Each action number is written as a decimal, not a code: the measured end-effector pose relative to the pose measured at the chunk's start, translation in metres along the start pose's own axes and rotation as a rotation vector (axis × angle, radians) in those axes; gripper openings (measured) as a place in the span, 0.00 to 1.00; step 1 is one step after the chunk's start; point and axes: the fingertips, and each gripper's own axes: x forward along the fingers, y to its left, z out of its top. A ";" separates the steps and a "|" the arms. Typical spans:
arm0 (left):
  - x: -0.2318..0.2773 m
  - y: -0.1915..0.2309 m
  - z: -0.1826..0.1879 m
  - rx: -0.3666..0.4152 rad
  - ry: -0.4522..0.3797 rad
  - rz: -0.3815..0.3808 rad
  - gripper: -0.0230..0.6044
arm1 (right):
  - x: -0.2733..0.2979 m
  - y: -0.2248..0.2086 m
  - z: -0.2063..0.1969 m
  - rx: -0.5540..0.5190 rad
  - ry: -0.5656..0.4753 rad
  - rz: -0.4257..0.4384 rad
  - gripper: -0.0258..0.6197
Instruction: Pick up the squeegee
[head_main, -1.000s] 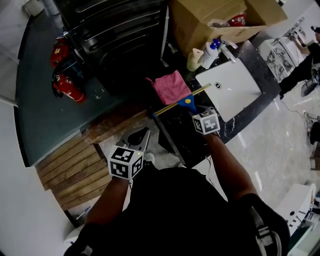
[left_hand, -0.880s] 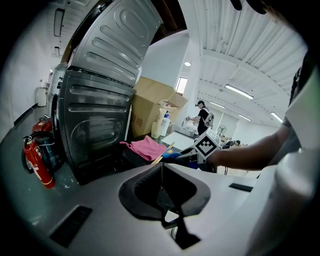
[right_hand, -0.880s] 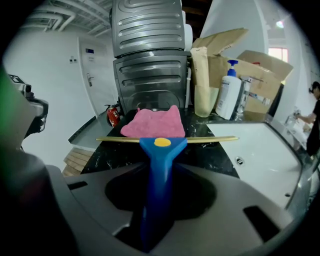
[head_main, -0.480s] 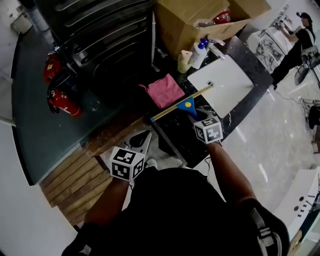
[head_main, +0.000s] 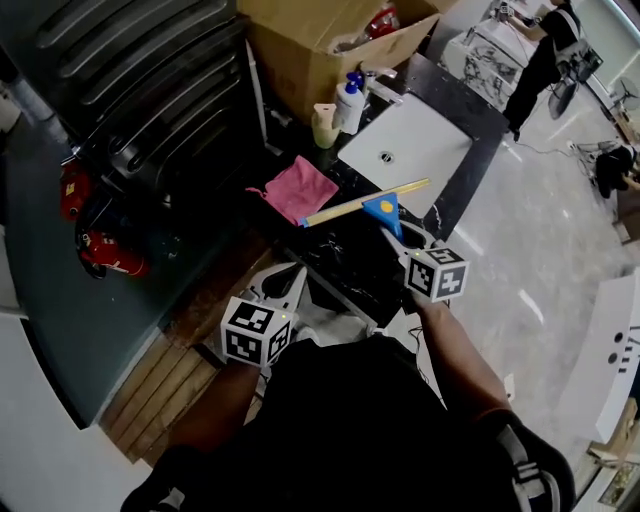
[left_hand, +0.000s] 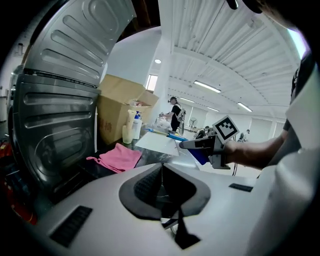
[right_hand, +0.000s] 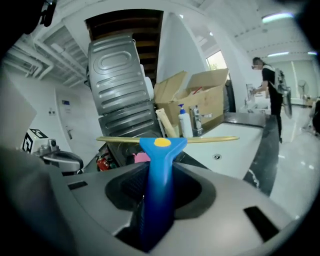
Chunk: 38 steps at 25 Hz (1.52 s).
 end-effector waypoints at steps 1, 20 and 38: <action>0.002 -0.002 0.000 0.009 -0.001 -0.017 0.07 | -0.008 -0.001 0.001 0.010 -0.016 -0.012 0.25; 0.022 -0.055 0.026 0.105 -0.071 -0.131 0.07 | -0.111 -0.005 -0.003 0.084 -0.189 -0.039 0.26; 0.010 -0.173 0.005 0.051 -0.146 0.054 0.07 | -0.204 -0.015 -0.023 -0.005 -0.212 0.185 0.25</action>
